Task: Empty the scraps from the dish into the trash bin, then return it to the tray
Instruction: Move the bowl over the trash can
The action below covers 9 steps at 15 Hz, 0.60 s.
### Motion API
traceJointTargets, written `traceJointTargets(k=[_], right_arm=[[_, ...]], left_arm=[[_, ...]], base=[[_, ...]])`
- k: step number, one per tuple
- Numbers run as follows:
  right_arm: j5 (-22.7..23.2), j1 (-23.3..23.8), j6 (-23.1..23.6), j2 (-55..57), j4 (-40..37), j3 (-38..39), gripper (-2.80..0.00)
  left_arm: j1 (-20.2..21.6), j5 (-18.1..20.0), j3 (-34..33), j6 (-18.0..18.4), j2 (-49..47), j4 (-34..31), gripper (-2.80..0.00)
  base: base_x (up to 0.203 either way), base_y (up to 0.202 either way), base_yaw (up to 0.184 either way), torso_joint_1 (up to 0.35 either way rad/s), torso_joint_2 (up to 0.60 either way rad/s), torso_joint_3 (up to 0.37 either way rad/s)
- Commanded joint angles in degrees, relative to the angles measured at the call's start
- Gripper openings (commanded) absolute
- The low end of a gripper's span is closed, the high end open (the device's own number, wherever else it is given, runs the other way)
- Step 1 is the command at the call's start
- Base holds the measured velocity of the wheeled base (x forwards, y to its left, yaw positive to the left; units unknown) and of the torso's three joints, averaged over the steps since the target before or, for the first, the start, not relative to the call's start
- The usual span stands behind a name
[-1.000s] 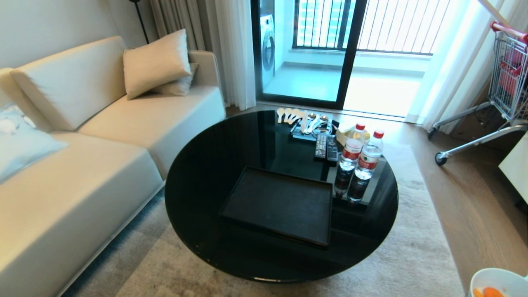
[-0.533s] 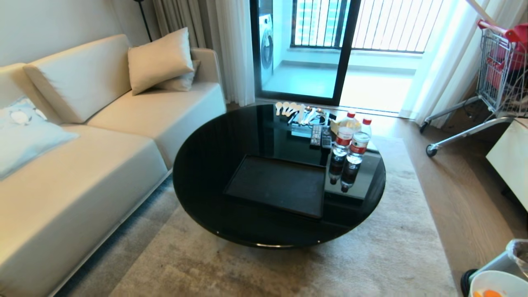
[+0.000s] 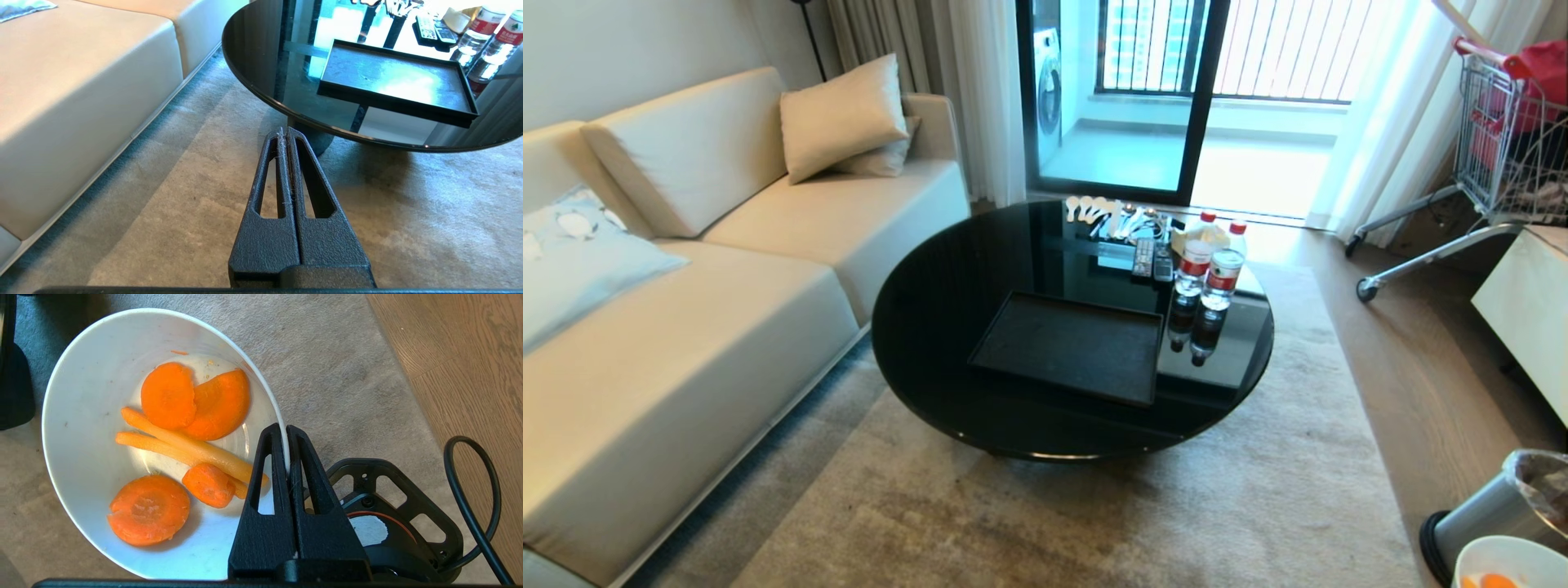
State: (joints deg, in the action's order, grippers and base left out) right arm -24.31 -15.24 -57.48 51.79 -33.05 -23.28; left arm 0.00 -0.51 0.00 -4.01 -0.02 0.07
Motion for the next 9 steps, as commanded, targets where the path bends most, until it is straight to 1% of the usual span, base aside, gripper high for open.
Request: traceJointTargets(k=[1,9], right_arm=[[-0.1,0.0,-0.4,0.0,-0.2,0.0,-2.8],[-0.1,0.0,-0.2,-0.2,-0.2,0.0,-2.8]], left_arm=[[0.0,0.0,0.0,0.0,0.0,0.0,-2.8],[0.0,0.0,0.0,0.0,0.0,0.0,-2.8]], base=[[0.0,0.0,0.0,0.0,0.0,0.0],[0.0,0.0,0.0,0.0,0.0,0.0]])
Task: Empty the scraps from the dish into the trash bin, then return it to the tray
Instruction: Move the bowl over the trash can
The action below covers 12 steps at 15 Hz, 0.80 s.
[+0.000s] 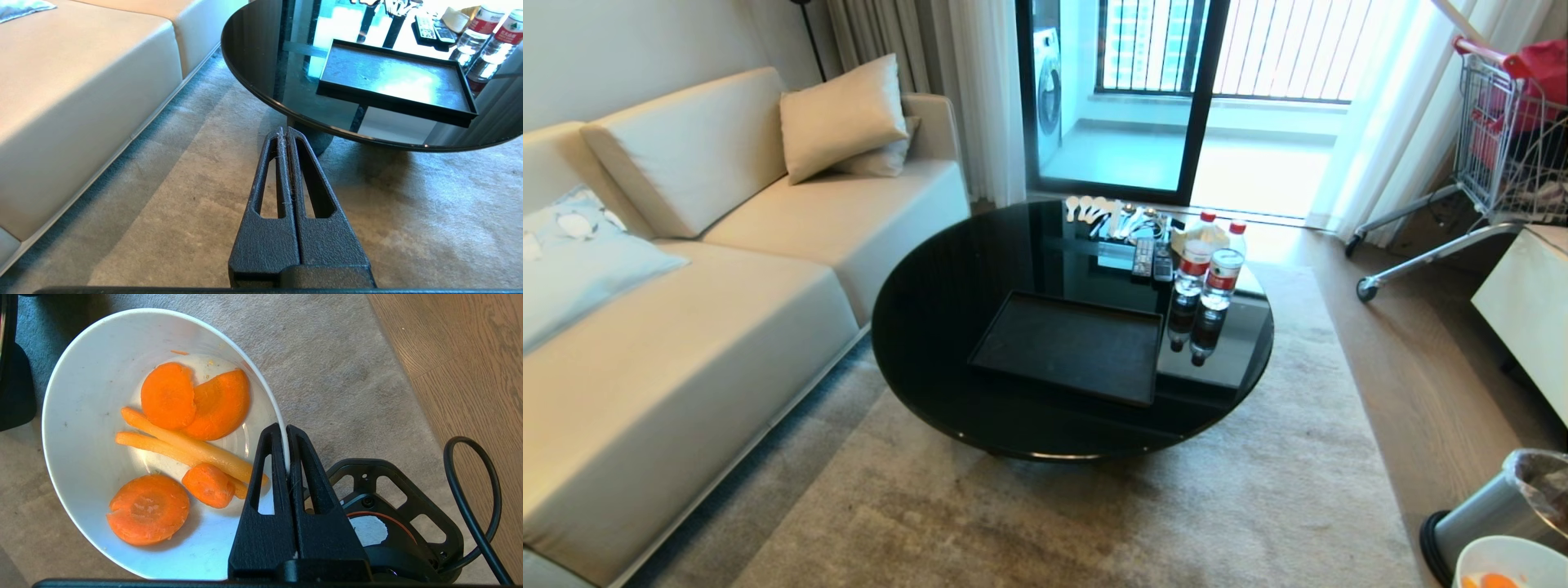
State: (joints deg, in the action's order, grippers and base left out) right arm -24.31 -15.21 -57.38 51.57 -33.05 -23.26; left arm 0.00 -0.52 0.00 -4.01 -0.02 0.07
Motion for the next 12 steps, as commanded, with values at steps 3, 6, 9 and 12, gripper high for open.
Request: traceJointTargets(k=[3,6,9,12], right_arm=[[-0.1,0.0,-0.5,0.0,-0.3,0.0,-2.8],[0.1,0.0,-0.6,0.0,-0.2,-0.1,-2.8],[0.1,0.0,-0.6,0.0,-0.3,0.0,-2.8],[0.1,0.0,-0.6,-0.2,-0.6,-0.1,-2.8]], left_arm=[[0.0,0.0,0.0,0.0,0.0,0.0,-2.8],[0.0,0.0,0.0,0.0,0.0,0.0,-2.8],[0.0,0.0,0.0,0.0,0.0,0.0,-2.8],[0.0,0.0,0.0,0.0,0.0,0.0,-2.8]], base=[[0.0,0.0,0.0,0.0,0.0,0.0],[0.0,0.0,0.0,0.0,0.0,0.0],[0.0,0.001,-0.027,0.001,0.0,0.0],[0.0,0.009,-0.152,0.004,0.0,0.006]])
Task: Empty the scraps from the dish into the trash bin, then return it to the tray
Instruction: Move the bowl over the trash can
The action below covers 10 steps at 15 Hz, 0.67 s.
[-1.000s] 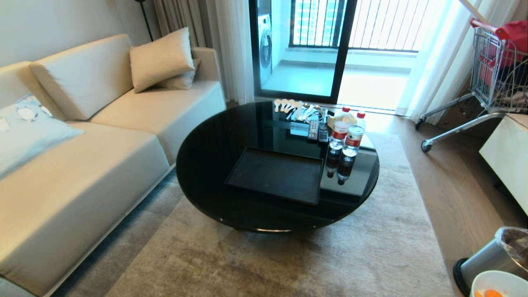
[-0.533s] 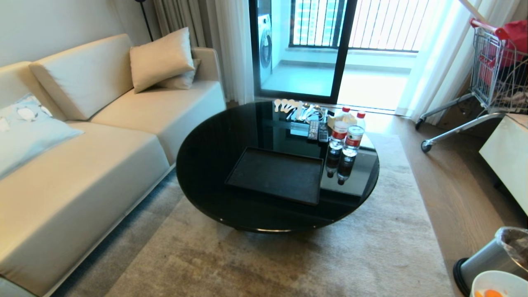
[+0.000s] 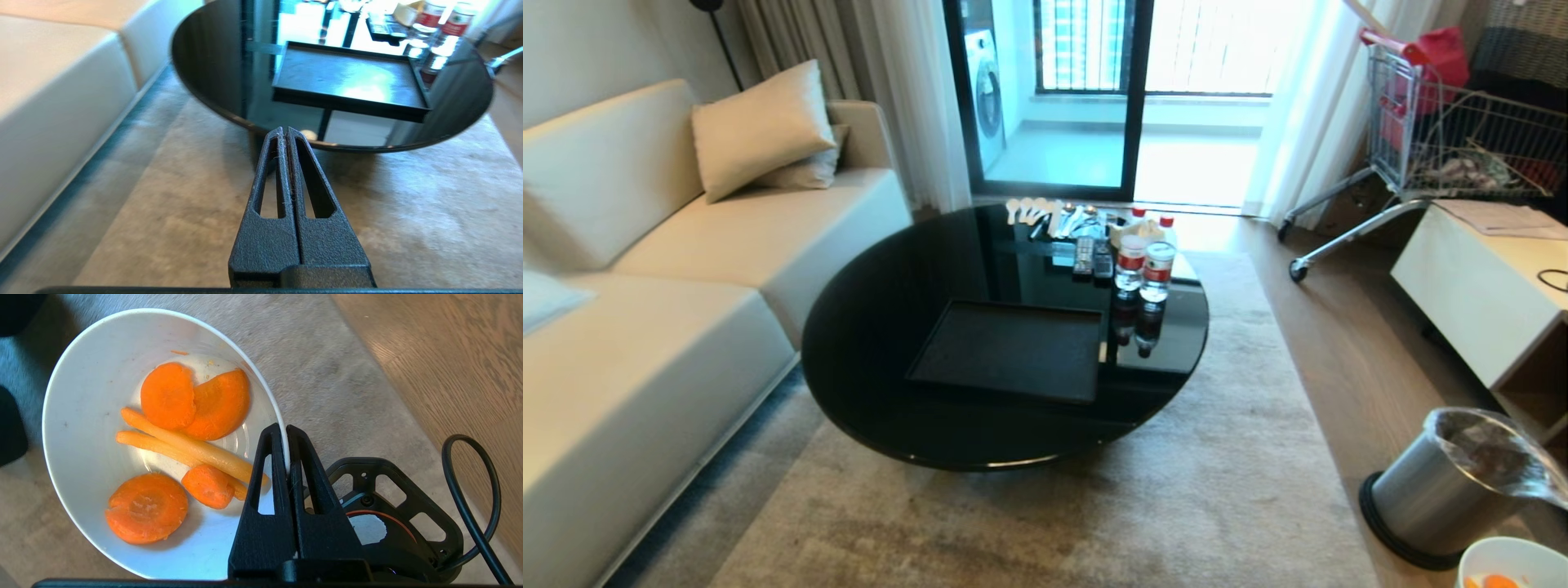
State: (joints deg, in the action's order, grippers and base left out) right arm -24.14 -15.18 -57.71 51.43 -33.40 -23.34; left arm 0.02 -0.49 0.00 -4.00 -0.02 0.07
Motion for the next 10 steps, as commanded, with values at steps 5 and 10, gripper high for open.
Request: traceJointTargets(k=[5,10], right_arm=[[-0.2,0.0,-0.3,-0.8,-0.8,0.5,-2.8],[-0.2,0.1,-0.3,-1.1,-1.2,0.6,-2.8]], left_arm=[[0.0,0.0,0.0,0.0,0.0,0.0,-2.8],[0.0,0.0,0.0,0.0,0.0,0.0,-2.8]], base=[[0.001,0.01,-0.168,0.002,0.0,0.004],[-0.001,0.011,-0.166,0.001,0.0,0.002]])
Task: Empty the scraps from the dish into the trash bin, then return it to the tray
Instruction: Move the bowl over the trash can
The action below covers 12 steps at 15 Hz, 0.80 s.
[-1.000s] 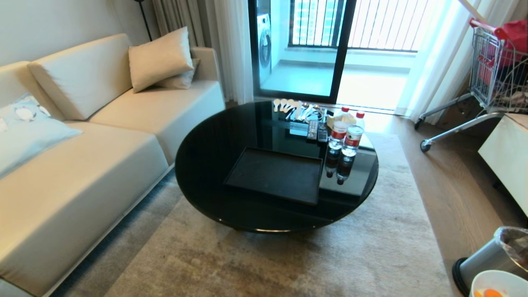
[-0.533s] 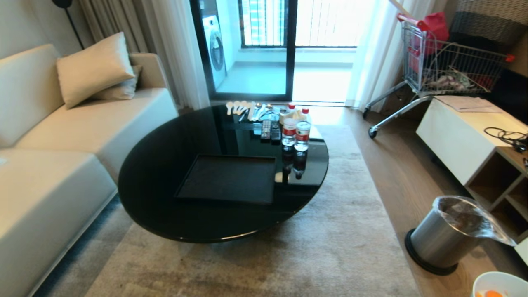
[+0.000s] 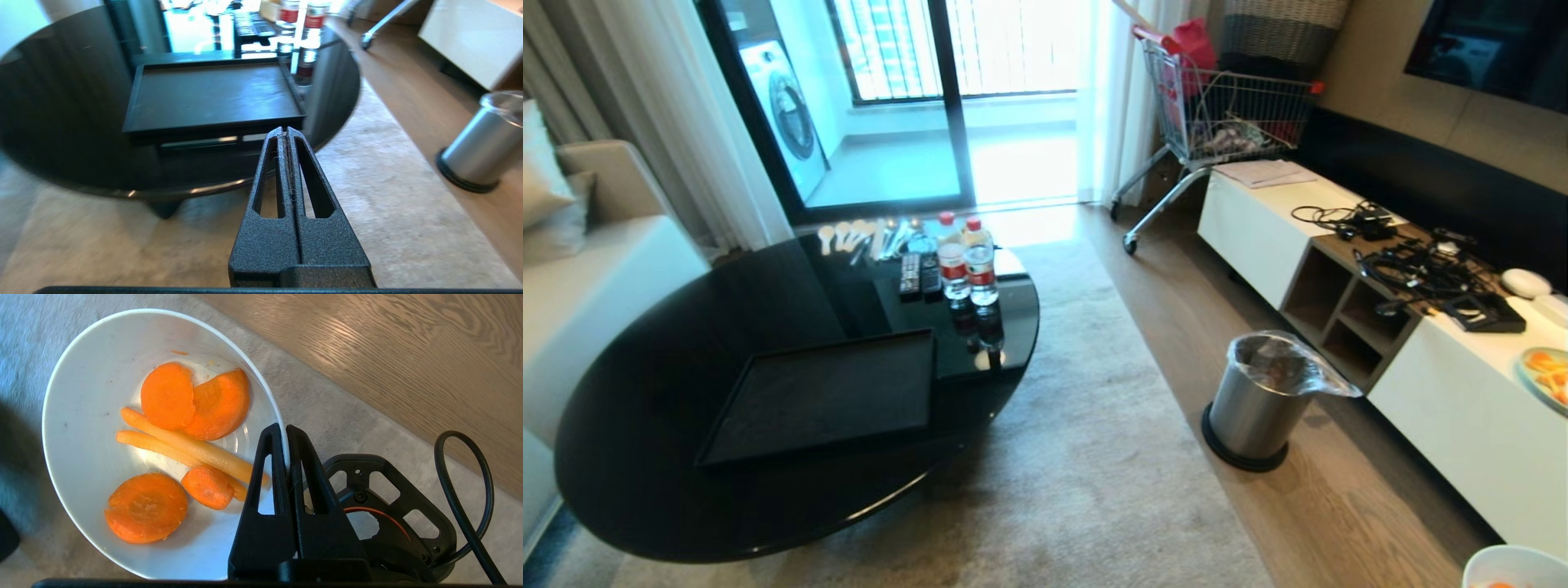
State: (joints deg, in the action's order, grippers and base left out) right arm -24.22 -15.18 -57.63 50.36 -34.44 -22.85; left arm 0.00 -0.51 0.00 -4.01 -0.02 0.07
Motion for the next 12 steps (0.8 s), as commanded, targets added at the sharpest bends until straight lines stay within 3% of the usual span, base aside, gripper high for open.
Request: traceJointTargets(k=[1,12], right_arm=[[-0.2,0.1,-0.3,0.0,-0.1,0.4,-2.8],[-0.6,0.1,-0.1,-0.4,-0.1,1.0,-2.8]], left_arm=[[0.0,0.0,0.0,0.0,0.0,0.0,-2.8],[0.0,0.0,0.0,0.0,0.0,0.0,-2.8]], base=[[0.002,0.012,-0.166,0.002,0.01,0.001],[0.0,0.011,-0.166,0.003,0.0,0.002]])
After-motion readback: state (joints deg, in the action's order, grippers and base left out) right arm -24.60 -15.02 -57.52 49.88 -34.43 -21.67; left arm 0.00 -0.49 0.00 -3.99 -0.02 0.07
